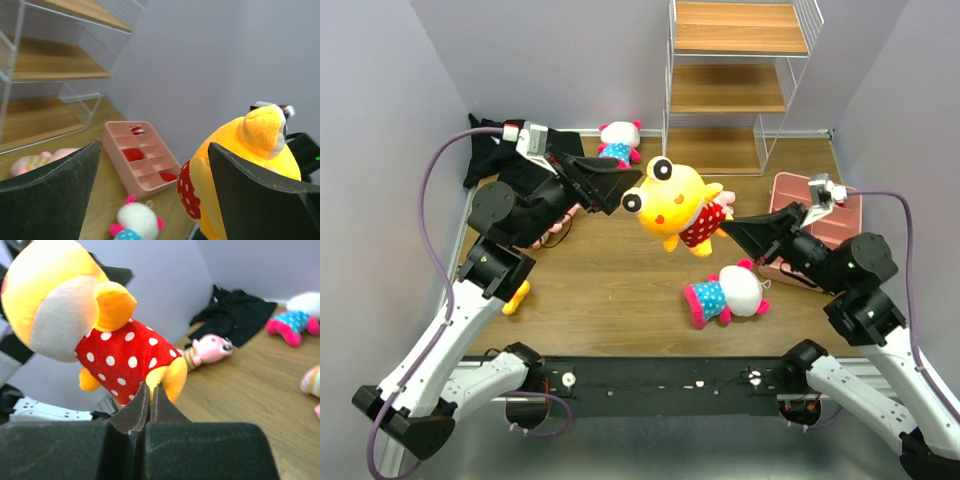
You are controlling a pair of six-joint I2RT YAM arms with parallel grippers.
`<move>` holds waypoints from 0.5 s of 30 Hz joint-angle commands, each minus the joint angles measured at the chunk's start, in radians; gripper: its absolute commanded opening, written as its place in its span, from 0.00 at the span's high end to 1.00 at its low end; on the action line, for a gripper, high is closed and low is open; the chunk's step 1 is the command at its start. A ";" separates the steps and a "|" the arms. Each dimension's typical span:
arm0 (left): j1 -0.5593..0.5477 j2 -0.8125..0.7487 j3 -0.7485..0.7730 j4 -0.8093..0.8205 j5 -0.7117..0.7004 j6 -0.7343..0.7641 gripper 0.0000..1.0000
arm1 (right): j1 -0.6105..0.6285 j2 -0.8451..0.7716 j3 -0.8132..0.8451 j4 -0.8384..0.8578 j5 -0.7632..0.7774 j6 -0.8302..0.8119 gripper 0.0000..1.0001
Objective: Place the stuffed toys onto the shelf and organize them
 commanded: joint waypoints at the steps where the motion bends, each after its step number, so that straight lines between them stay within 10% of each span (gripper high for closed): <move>1: 0.003 -0.035 0.032 -0.249 -0.182 0.189 0.01 | 0.004 0.098 0.129 -0.115 0.069 -0.040 0.99; 15: 0.003 -0.055 0.153 -0.441 -0.300 0.234 0.01 | 0.004 0.184 0.293 -0.236 0.229 -0.141 0.99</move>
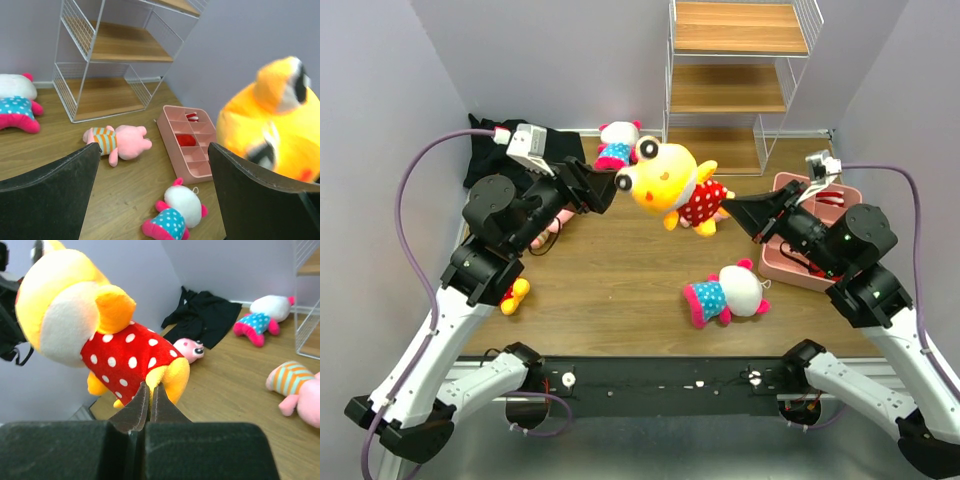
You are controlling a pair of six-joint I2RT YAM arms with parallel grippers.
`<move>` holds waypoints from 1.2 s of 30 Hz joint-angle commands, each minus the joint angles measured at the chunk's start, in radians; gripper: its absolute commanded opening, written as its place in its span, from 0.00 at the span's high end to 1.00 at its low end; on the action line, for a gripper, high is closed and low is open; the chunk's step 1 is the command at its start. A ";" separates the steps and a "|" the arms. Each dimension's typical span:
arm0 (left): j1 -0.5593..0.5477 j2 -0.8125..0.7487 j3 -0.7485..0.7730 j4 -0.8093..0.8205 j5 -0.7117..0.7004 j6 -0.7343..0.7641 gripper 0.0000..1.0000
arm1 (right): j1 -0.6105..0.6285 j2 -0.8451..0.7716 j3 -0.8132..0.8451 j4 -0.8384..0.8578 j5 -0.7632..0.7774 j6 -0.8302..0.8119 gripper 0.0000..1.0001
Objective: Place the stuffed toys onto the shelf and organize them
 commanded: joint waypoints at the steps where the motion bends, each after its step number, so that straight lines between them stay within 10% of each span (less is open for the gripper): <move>1: 0.003 -0.023 0.057 -0.091 -0.135 0.031 0.01 | 0.004 0.044 0.112 -0.079 0.165 -0.077 0.99; 16: 0.001 -0.033 -0.156 -0.086 -0.359 0.180 0.01 | -0.309 0.425 0.491 -0.139 0.125 0.031 0.99; 36: -0.013 -0.100 -0.265 -0.016 -0.315 0.157 0.01 | -0.533 0.732 0.374 0.117 0.003 0.254 0.99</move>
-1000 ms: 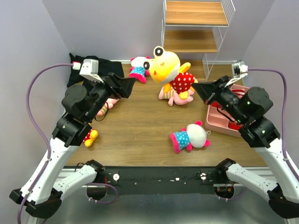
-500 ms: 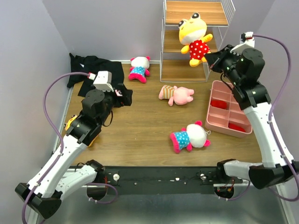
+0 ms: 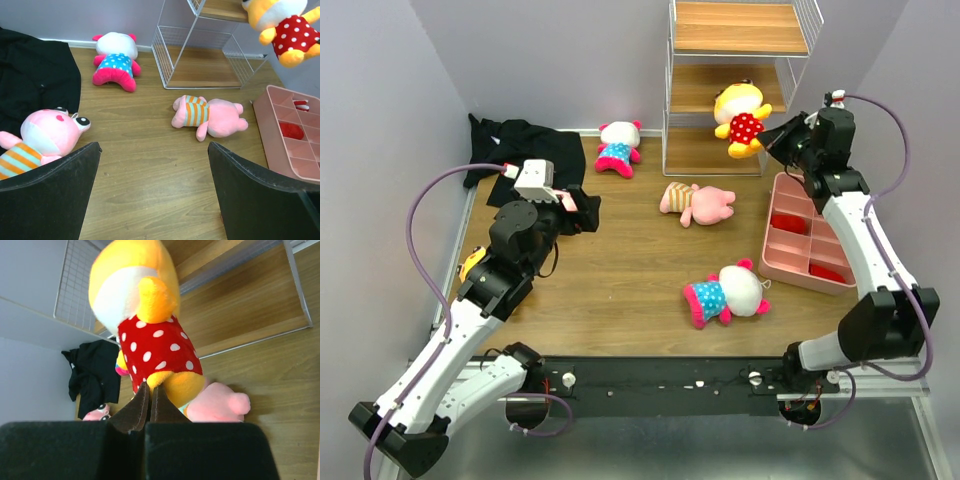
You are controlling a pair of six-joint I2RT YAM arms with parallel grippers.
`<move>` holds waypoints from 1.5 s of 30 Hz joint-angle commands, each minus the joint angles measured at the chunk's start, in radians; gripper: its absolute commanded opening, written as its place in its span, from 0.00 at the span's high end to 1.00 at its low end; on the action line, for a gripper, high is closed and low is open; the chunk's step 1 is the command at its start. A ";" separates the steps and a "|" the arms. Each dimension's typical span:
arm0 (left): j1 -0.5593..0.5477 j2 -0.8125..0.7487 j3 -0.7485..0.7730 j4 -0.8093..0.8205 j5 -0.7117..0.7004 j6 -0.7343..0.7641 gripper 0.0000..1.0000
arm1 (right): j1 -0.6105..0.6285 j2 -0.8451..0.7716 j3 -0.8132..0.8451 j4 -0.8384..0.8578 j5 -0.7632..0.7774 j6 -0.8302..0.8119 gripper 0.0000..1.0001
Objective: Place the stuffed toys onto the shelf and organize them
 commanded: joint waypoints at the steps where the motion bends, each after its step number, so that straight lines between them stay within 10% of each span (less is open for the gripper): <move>1: -0.005 0.001 -0.003 0.026 0.031 -0.011 0.01 | -0.039 0.075 0.073 0.130 -0.072 0.057 0.99; 13: -0.005 0.011 -0.002 0.026 0.051 -0.009 0.01 | -0.063 0.216 0.132 0.328 -0.120 0.158 0.99; 45: 0.000 0.017 -0.003 0.026 0.045 -0.020 0.01 | -0.110 0.519 0.466 0.233 -0.057 0.104 0.90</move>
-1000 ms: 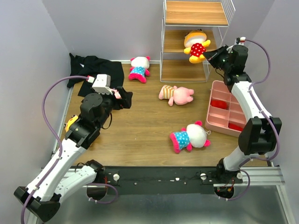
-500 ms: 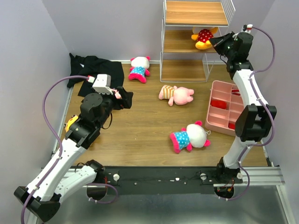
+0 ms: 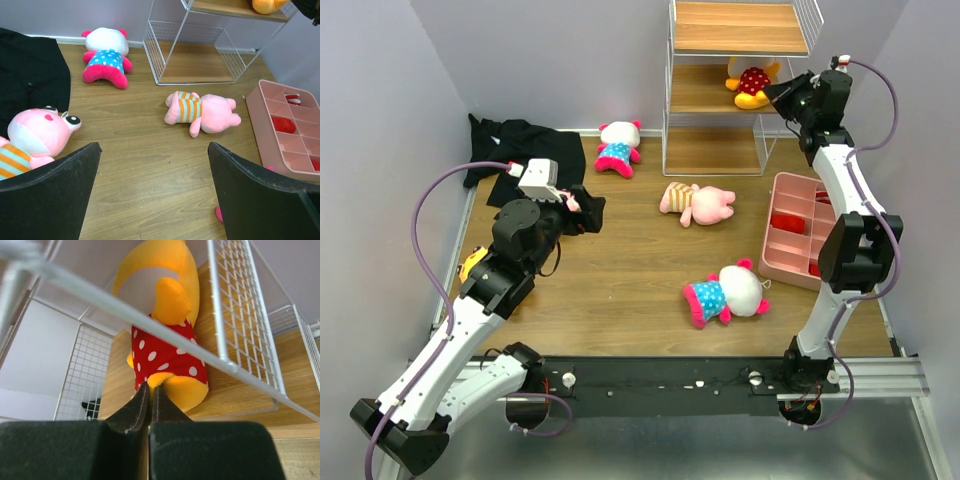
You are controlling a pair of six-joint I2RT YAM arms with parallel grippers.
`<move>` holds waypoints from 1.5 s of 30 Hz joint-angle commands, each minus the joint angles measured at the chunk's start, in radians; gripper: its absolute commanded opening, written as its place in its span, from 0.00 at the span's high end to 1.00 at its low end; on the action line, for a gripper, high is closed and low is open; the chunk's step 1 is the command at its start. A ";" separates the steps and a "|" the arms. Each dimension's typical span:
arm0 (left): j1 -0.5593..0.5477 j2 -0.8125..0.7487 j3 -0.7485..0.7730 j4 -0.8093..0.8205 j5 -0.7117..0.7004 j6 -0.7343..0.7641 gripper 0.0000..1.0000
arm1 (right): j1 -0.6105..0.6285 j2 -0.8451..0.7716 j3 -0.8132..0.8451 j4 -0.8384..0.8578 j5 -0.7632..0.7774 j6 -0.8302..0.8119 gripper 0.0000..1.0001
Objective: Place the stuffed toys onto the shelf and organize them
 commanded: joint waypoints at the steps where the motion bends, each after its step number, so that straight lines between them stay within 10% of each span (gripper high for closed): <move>1: 0.000 0.000 -0.003 0.017 -0.001 -0.006 0.01 | -0.007 0.018 0.030 0.006 0.046 -0.003 0.89; 14: 0.001 0.012 -0.005 0.009 -0.046 -0.010 0.01 | -0.013 -0.035 0.004 -0.023 0.076 -0.032 0.50; 24: 0.003 0.064 0.015 -0.069 -0.294 -0.112 0.01 | -0.015 -0.282 -0.261 -0.109 0.043 -0.035 0.48; 45: 0.294 0.174 -0.150 -0.683 -0.551 -1.065 0.05 | 0.012 -0.962 -1.063 -0.059 -0.385 -0.146 0.31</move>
